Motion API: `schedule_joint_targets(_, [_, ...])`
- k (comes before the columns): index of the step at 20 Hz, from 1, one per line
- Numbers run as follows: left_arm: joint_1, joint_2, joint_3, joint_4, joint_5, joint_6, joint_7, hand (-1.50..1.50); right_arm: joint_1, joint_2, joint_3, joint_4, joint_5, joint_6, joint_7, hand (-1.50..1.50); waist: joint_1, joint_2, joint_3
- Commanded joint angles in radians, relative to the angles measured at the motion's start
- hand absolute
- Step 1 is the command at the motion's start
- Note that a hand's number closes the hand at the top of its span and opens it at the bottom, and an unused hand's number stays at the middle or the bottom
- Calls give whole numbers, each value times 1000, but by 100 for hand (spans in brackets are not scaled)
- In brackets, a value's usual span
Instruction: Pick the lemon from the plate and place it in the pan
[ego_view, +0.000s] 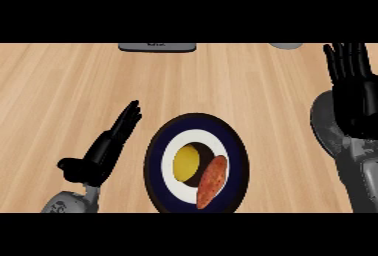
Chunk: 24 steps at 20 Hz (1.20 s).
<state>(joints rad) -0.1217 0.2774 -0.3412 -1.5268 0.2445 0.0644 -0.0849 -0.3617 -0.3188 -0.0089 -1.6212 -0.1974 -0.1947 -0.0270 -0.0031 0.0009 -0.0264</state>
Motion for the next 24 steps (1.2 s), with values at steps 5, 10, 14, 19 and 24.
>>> schedule_joint_targets(5, [-43,67,222,-12,45,136,142,0,-75,148,187,-122,92,-75,43,150,22,-7,26])
schedule_joint_targets(10, [24,63,240,-4,63,168,179,0,227,69,346,-161,498,-275,17,150,-29,-20,23])
schedule_joint_targets(14, [27,88,259,-45,52,188,214,0,469,11,440,-332,648,-326,122,-150,-42,-19,25])
schedule_joint_targets(19, [-7,121,304,-39,99,135,255,0,534,-97,513,-447,884,-248,251,-150,-14,-7,24])
schedule_joint_targets(24, [-35,72,259,-66,57,167,270,0,401,-100,540,-659,1006,14,563,-150,1,-4,24])
